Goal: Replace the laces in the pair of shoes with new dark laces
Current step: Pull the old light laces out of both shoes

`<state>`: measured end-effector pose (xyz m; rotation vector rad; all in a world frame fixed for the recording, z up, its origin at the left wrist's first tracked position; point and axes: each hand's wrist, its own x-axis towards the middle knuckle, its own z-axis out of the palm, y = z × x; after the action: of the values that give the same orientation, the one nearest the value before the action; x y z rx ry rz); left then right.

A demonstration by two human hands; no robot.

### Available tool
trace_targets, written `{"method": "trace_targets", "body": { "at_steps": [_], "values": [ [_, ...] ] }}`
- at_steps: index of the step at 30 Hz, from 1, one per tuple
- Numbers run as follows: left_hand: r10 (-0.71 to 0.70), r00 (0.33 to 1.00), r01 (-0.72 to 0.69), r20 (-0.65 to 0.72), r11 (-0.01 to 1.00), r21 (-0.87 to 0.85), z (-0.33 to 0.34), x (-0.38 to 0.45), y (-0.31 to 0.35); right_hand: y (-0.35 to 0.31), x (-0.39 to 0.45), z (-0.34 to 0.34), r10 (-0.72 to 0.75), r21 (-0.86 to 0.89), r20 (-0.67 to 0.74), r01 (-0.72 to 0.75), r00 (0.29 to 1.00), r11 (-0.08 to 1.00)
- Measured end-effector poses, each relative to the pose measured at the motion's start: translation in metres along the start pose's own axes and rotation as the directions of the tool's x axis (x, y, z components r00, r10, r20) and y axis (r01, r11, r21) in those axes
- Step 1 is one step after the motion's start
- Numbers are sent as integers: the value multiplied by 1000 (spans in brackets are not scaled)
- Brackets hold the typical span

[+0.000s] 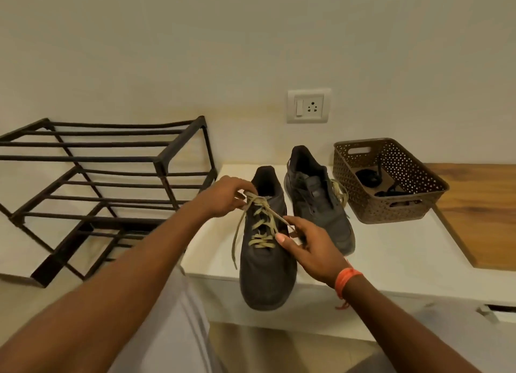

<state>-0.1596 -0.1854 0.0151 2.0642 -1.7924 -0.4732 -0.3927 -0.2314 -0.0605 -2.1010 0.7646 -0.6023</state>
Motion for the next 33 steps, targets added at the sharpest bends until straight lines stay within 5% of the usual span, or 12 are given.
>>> {"method": "trace_targets", "body": {
  "at_steps": [3, 6, 11, 15, 19, 22, 27, 29, 33],
  "values": [
    [-192, 923, 86, -334, 948, -306, 28, -15, -4, -2, 8, -1, -18, -83, -134, 6, 991, 997],
    [-429, 835, 150, -344, 780, -607, 47, -17, 3, -20, 27, -3, -14, -6, -226, 13, 974, 1000],
    [-277, 907, 115, -318, 888, -445, 53, -22, 1, -42, 59, -3, 3, -205, -39, -11, 999, 979],
    [-258, 857, 106, -446, 935, -338, 51, -23, -4, -51, 70, -20, 90, -124, 29, -86, 996, 989],
    [-562, 566, 150, -603, 789, -595, 25, -19, -3, -42, 69, -51, 185, 230, -262, -125, 947, 965],
    [-778, 361, 23, -513, 558, -830, 16, -17, -9, -34, 66, -61, 261, 516, -327, -60, 908, 855],
    [-860, 169, -133, -482, 464, -876, 11, -19, 3, -31, 64, -75, 424, 870, -369, 148, 827, 470],
    [-853, 153, -99, -499, 489, -867, 12, -19, 3, -25, 62, -81, 462, 873, -396, 170, 793, 457],
    [-694, 296, 250, -656, 719, -648, 24, -23, 19, -28, 56, -64, 285, 606, -354, -14, 891, 795]
  ]
}}
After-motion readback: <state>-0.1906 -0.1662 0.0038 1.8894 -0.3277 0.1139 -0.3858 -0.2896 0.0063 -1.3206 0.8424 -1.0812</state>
